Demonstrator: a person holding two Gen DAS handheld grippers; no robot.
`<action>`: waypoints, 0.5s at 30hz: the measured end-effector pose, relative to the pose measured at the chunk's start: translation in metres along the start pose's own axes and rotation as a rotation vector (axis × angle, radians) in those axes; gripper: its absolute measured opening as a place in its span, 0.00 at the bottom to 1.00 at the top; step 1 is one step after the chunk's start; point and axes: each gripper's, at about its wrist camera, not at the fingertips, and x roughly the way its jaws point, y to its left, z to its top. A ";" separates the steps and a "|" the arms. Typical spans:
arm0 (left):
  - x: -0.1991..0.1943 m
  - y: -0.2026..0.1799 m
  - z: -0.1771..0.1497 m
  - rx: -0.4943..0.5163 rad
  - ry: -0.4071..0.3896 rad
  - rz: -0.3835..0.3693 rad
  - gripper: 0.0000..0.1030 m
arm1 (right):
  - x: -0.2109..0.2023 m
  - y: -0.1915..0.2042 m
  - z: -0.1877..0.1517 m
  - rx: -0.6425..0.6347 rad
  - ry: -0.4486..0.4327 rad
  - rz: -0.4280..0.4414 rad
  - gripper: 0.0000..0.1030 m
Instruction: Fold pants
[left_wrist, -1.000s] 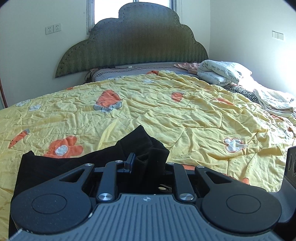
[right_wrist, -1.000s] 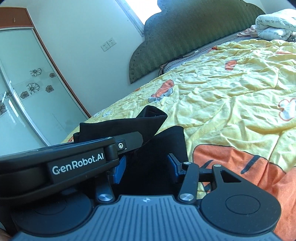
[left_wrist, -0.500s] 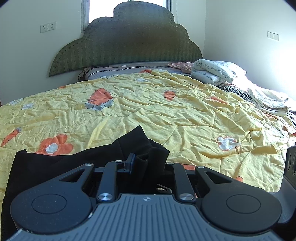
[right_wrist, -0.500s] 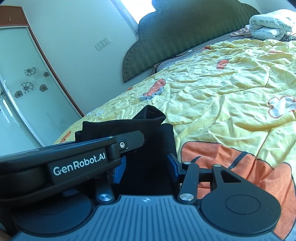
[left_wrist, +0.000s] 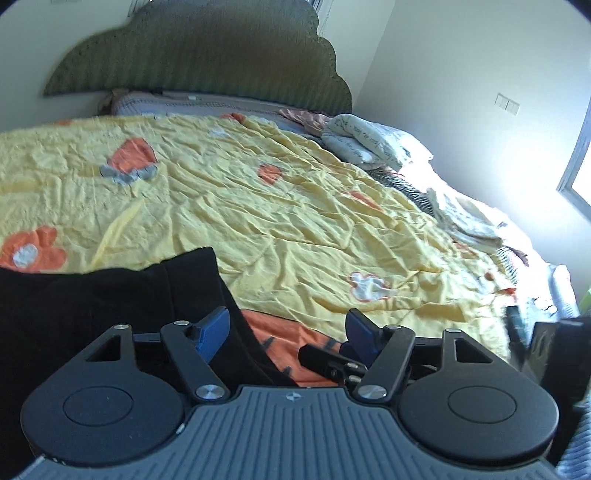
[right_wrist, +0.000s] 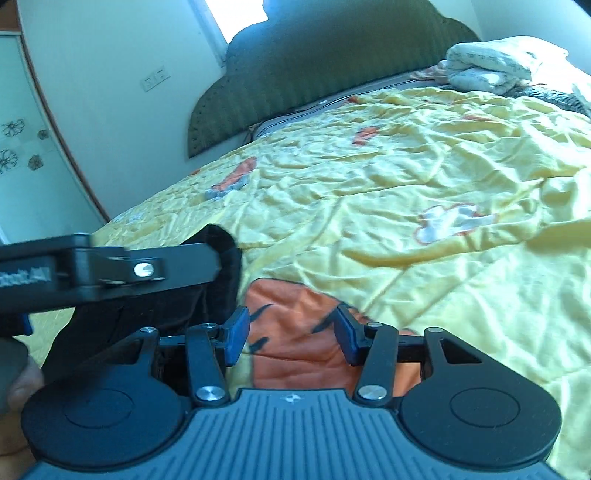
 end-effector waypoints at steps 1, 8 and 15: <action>-0.005 0.008 0.003 -0.051 0.023 -0.054 0.73 | -0.006 -0.003 0.001 0.026 -0.030 -0.020 0.48; -0.060 0.087 0.025 -0.193 -0.070 0.212 0.74 | -0.030 0.021 0.009 0.065 -0.072 0.213 0.62; -0.088 0.144 0.017 -0.168 -0.099 0.537 0.73 | -0.021 0.061 -0.007 0.063 0.064 0.431 0.63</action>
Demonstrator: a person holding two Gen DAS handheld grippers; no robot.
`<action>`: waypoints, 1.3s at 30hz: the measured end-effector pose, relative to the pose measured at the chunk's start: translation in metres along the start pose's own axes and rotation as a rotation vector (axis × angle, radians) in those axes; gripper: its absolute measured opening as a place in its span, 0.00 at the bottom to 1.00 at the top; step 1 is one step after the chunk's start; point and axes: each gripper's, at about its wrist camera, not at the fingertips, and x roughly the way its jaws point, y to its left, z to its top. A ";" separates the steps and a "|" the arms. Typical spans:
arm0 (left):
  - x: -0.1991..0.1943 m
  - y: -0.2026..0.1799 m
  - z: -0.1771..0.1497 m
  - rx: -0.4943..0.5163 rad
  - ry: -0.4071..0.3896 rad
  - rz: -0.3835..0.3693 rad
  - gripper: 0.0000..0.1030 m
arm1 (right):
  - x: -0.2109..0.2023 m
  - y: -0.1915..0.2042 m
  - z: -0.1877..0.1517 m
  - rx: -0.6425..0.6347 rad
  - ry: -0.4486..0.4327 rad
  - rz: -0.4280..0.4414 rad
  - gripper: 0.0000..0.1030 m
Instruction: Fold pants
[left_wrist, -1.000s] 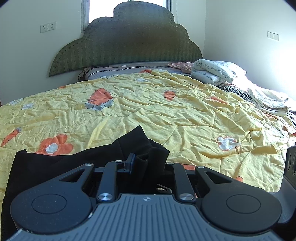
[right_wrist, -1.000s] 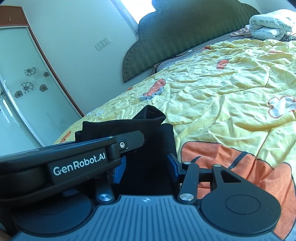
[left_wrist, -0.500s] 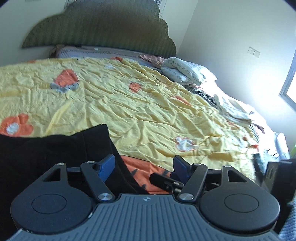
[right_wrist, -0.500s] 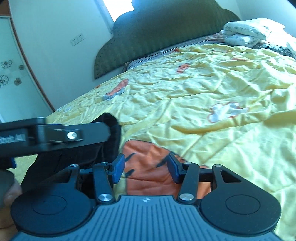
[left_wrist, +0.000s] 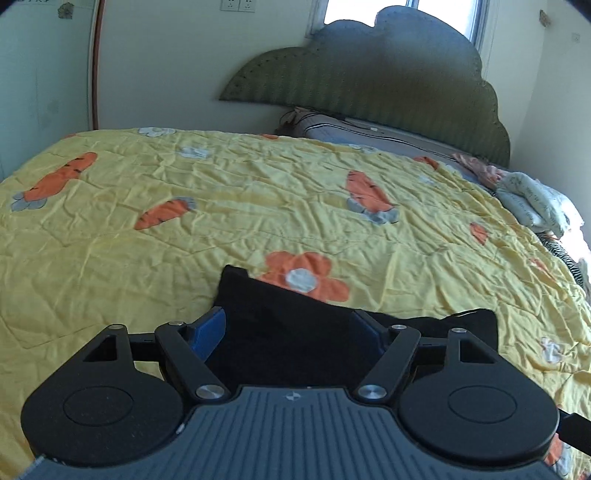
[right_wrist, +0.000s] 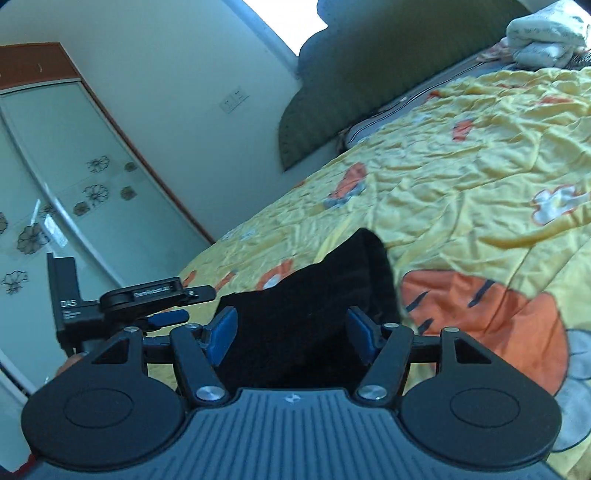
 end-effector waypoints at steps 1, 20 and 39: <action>0.001 0.003 -0.002 -0.006 0.010 0.000 0.73 | 0.003 0.001 -0.002 -0.005 0.015 -0.005 0.63; 0.001 -0.032 -0.024 0.102 0.006 -0.015 0.74 | 0.053 -0.021 0.003 0.063 0.052 -0.100 0.17; -0.002 -0.017 -0.031 0.142 0.024 0.017 0.76 | 0.085 0.027 0.038 -0.409 0.116 -0.204 0.17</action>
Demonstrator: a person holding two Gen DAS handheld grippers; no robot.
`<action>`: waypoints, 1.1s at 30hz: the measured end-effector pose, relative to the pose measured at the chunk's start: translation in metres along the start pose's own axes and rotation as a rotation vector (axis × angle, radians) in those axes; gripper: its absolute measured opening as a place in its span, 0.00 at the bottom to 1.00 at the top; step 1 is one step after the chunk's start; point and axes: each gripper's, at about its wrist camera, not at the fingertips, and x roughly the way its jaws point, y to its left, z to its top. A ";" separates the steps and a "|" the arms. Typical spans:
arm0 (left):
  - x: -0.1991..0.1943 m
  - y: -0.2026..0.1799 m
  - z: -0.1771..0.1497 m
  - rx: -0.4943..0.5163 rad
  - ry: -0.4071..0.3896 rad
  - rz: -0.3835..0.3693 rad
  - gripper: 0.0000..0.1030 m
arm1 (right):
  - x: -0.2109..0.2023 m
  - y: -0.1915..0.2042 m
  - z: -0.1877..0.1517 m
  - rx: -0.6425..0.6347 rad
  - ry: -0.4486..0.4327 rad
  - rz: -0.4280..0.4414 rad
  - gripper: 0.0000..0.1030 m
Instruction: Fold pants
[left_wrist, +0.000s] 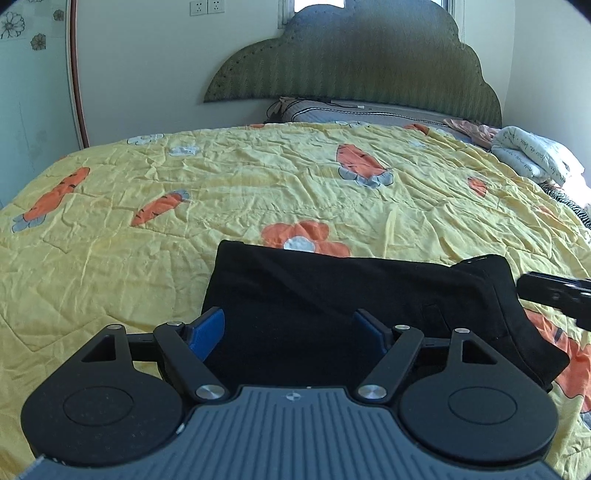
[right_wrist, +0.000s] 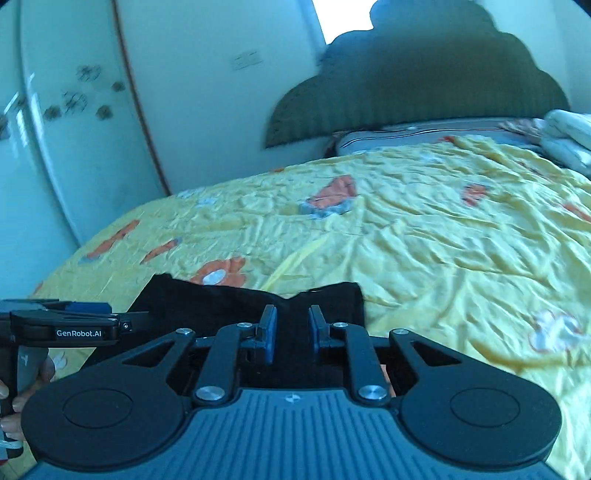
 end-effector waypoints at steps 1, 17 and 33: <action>0.000 0.000 -0.003 -0.007 0.011 -0.011 0.75 | 0.015 0.002 0.002 -0.024 0.040 0.003 0.17; -0.013 0.029 0.000 0.029 -0.006 -0.016 0.80 | -0.022 -0.069 -0.035 0.323 0.076 0.114 0.70; 0.019 0.091 -0.008 -0.194 0.199 -0.119 0.80 | 0.028 -0.105 -0.031 0.433 0.225 0.445 0.71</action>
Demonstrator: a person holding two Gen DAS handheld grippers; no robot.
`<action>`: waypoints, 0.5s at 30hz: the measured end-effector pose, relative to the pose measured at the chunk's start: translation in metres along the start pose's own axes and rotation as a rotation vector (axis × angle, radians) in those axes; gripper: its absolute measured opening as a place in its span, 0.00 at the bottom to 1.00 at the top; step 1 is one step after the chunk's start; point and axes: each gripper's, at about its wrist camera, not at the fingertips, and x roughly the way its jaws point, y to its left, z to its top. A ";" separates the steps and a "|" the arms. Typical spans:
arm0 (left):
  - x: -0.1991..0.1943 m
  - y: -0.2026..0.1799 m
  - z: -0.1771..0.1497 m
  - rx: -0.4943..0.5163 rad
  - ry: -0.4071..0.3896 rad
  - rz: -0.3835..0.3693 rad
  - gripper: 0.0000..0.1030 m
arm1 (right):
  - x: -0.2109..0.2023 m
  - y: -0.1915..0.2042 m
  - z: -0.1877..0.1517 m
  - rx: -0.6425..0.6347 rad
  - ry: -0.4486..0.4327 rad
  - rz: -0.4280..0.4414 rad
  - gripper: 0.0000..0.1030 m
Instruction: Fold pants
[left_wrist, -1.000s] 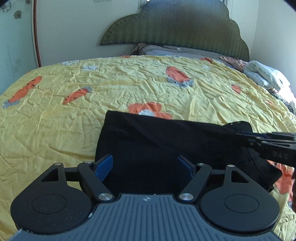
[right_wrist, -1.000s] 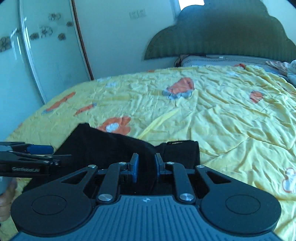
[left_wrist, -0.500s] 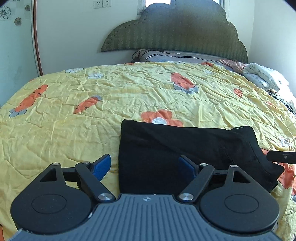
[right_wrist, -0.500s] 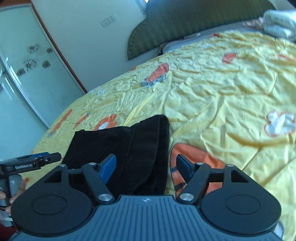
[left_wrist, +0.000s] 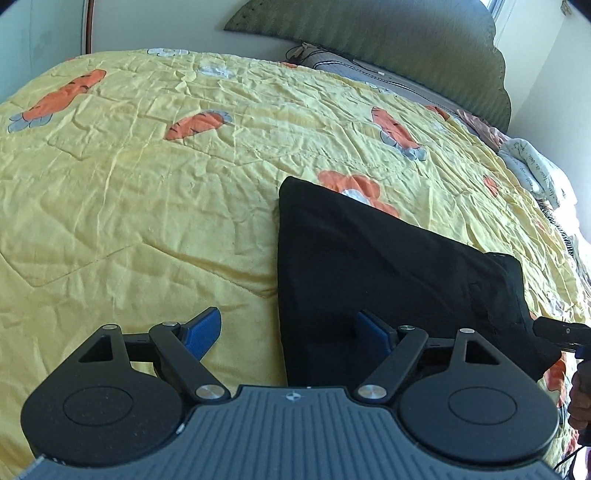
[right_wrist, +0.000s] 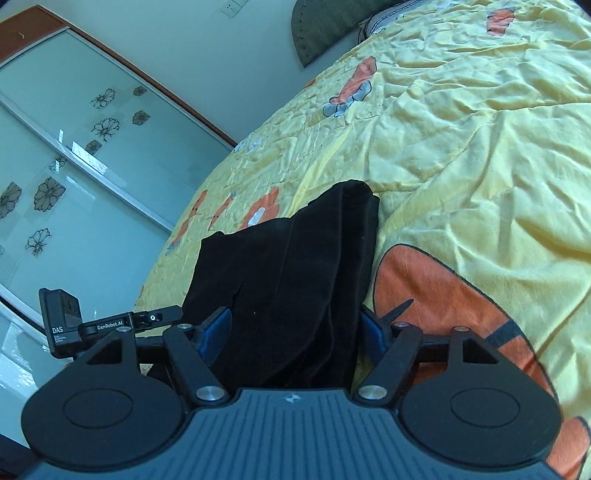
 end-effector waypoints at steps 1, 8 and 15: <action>0.001 0.000 0.000 -0.003 0.008 -0.010 0.80 | 0.001 -0.002 0.002 0.002 0.004 0.013 0.71; 0.009 0.001 0.001 -0.008 0.038 -0.084 0.81 | 0.012 -0.003 0.011 -0.017 0.038 0.064 0.71; 0.021 0.000 0.006 0.024 0.080 -0.269 0.86 | 0.031 -0.004 0.026 -0.022 0.084 0.136 0.71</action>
